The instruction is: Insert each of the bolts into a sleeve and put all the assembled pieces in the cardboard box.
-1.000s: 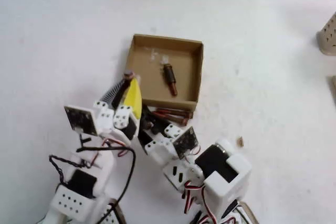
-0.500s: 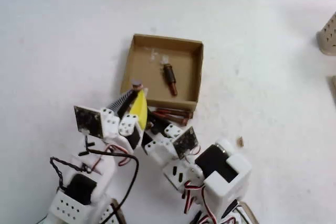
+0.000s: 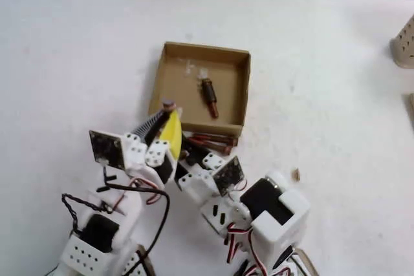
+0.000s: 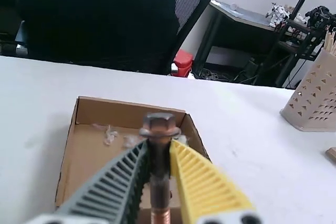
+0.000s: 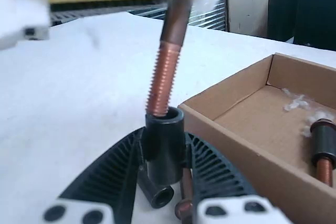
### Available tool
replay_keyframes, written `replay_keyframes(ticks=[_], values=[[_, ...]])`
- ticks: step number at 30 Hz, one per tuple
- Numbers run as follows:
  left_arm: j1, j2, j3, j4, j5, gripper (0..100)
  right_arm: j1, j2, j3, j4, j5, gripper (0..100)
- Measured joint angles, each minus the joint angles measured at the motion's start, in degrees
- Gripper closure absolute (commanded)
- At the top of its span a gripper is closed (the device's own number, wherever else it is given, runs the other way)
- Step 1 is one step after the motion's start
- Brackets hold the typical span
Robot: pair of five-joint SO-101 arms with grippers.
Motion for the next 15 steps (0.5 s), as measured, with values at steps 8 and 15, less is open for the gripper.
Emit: replay_keyframes(ticks=[8,15], values=[[0.0,0.0,0.0,-4.4,0.79,98,0.0,0.0,0.0,0.0,0.0,98.1],[-0.35,0.0,0.0,-10.02,0.79,98,0.0,0.0,0.0,0.0,0.0,98.1]])
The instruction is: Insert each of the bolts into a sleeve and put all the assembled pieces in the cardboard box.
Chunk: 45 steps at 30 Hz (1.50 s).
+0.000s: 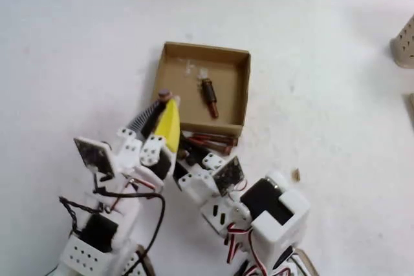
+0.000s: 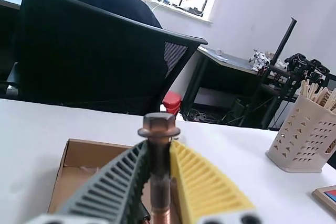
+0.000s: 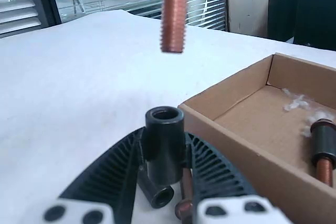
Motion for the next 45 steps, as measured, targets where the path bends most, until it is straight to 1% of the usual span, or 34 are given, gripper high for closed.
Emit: replay_keyframes(ticks=[3,7,10,14,16,30,35,38,42,45], values=[[-0.35,0.0,0.0,-1.32,-0.53,98,0.09,0.0,0.0,0.0,0.0,98.1],[-2.55,1.23,0.0,-8.35,-3.08,98,0.09,0.0,-0.09,0.0,0.0,98.1],[-2.64,7.21,0.18,-13.71,-3.69,98,0.09,0.0,-0.09,0.0,0.0,98.1],[-2.64,16.44,0.26,-23.12,-3.69,98,0.18,0.0,-0.09,0.0,0.0,98.1],[-2.81,19.08,0.26,-24.97,-3.08,98,0.97,0.0,-0.26,0.0,0.0,98.1],[-2.81,20.75,0.26,-25.23,-2.46,98,4.4,0.09,-4.84,0.18,0.0,98.1],[-2.81,20.75,0.26,-25.23,-2.46,98,4.84,0.09,-8.18,4.04,0.0,98.1],[-2.81,20.75,0.26,-25.23,-2.46,98,4.84,0.09,-8.7,4.22,0.0,98.1],[-2.81,20.75,0.26,-25.23,-2.46,98,4.84,0.09,-8.7,4.22,0.0,98.1],[-2.81,20.75,0.26,-25.23,-2.46,98,4.84,0.09,-8.26,1.32,0.0,98.1]])
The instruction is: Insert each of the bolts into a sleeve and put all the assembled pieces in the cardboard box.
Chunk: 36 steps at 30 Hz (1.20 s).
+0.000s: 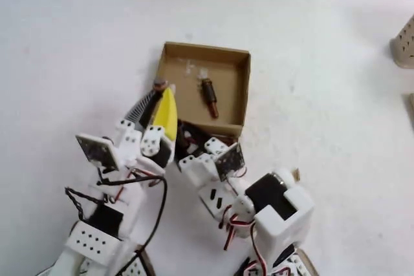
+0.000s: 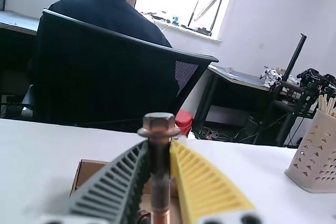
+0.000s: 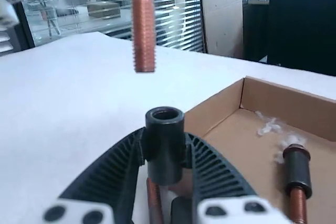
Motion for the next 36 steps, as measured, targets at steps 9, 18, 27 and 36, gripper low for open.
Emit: replay_keyframes(ticks=[9,18,27,36], values=[[0.0,0.0,0.0,-0.18,0.0,98,-0.35,0.0,0.79,-3.08,0.0,98.1],[0.0,0.0,0.0,-1.85,-2.11,98,-0.44,0.0,0.79,-2.37,0.0,98.1],[-0.09,0.53,0.0,-2.9,-3.69,98,-0.35,0.0,-0.09,-2.02,0.0,98.1],[-1.67,19.6,-4.84,-10.99,-4.22,98,-0.09,0.09,-0.53,-2.02,0.0,98.1]])
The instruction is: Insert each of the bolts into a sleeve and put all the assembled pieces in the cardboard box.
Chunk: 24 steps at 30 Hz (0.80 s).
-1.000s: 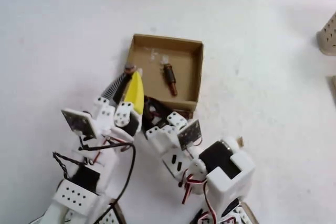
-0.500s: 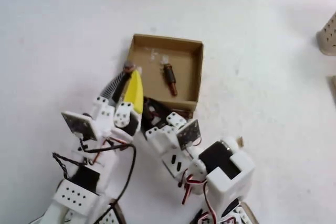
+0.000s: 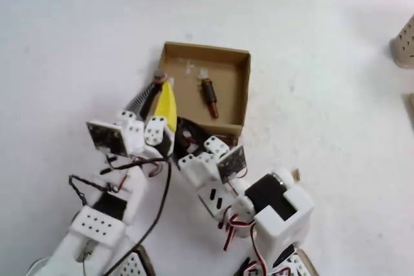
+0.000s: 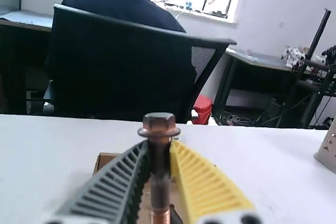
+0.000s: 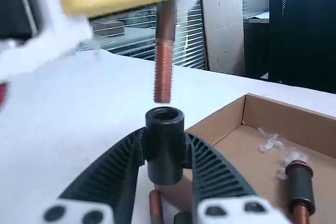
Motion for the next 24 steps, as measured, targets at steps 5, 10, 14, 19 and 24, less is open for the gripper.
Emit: replay_keyframes(ticks=[5,10,14,19,24], values=[[1.32,4.4,0.0,-4.4,-0.18,98,0.53,0.0,-0.09,0.88,0.0,98.1],[1.58,4.92,0.0,-4.4,0.0,98,0.53,0.0,-2.73,6.07,0.0,98.1],[1.58,5.01,0.0,-4.4,0.0,98,0.53,0.0,-2.99,6.42,0.0,98.1],[1.58,5.01,0.0,-4.4,0.0,98,0.53,0.0,-2.99,6.42,0.0,98.1],[1.58,5.27,0.0,-4.4,0.0,98,0.53,0.0,-2.99,6.42,0.0,98.1]])
